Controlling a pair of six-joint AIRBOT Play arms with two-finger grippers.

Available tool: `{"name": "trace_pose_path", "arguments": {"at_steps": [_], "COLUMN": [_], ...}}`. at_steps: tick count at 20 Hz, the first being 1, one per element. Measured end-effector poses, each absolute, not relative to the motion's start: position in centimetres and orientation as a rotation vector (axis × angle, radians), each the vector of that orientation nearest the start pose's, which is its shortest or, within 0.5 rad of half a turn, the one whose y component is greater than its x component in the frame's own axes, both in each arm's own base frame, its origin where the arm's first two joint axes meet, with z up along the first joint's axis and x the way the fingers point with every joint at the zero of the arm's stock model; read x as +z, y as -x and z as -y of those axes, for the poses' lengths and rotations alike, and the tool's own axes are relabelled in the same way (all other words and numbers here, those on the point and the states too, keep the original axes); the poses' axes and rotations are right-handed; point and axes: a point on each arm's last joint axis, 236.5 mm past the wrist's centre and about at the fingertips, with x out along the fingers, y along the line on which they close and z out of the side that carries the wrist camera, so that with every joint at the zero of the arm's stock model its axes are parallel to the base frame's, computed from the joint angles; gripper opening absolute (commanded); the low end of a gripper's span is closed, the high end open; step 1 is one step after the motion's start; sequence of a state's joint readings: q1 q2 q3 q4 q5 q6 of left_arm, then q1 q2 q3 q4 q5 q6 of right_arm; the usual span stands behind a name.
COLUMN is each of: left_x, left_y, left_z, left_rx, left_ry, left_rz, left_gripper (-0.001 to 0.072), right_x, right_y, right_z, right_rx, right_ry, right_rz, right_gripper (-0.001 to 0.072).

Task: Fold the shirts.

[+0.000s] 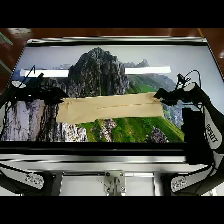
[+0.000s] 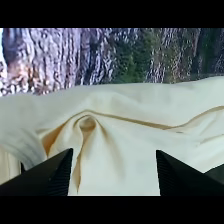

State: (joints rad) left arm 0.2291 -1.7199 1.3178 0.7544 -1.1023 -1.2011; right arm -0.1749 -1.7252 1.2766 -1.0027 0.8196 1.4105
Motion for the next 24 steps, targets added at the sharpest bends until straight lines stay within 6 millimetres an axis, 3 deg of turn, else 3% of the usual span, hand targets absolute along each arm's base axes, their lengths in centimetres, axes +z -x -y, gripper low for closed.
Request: {"name": "trace_pose_path", "arguments": {"at_steps": [4, 6, 10, 11, 12, 13, 15, 17, 21, 24], "left_x": [-4.3, -3.4, -1.7, -1.5, -1.4, -1.2, -0.9, -0.6, -0.3, -0.8], "left_y": [-46.4, -45.7, -44.9, -44.7, -44.5, -44.4, -44.4, -44.7, -45.0, -43.5], "left_z": [4.4, 4.9, 7.4, 8.2, 9.1, 10.1, 12.3, 14.5, 21.8, 29.2], "left_rx": [-0.387, -0.42, -0.488, -0.504, -0.519, -0.538, -0.571, -0.595, -0.655, -0.701], "left_ry": [0.715, 0.717, 0.678, 0.668, 0.654, 0.639, 0.617, 0.603, 0.563, 0.53], "left_rz": [-1.258, -1.279, -1.296, -1.305, -1.308, -1.313, -1.307, -1.282, -1.228, -1.21], "left_gripper": [0.0586, 0.0586, 0.0584, 0.0561, 0.0456, 0.0401, 0.0156, 0.0038, 0.0037, 0.0037], "right_x": [-8.8, -9.4, -11.3, -11.5, -11.8, -12.2, -11.6, -9.0, -0.3, 6.8], "right_y": [-47.8, -46.7, -46.0, -46.2, -46.3, -46.1, -46.4, -46.9, -46.8, -44.7], "right_z": [3.1, 3.9, 0.5, -0.7, -1.9, -2.7, -3.6, -4.4, -5.6, -7.2], "right_rx": [0.003, -0.017, 0.077, 0.107, 0.136, 0.154, 0.187, 0.235, 0.325, 0.395], "right_ry": [-0.498, -0.533, -0.646, -0.674, -0.694, -0.689, -0.685, -0.67, -0.603, -0.563], "right_rz": [-1.196, -1.241, -1.319, -1.322, -1.327, -1.342, -1.328, -1.284, -1.144, -1.066], "right_gripper": [0.0636, 0.0636, 0.0632, 0.0559, 0.028, 0.0055, 0.0057, 0.0057, 0.0056, 0.0057]}}
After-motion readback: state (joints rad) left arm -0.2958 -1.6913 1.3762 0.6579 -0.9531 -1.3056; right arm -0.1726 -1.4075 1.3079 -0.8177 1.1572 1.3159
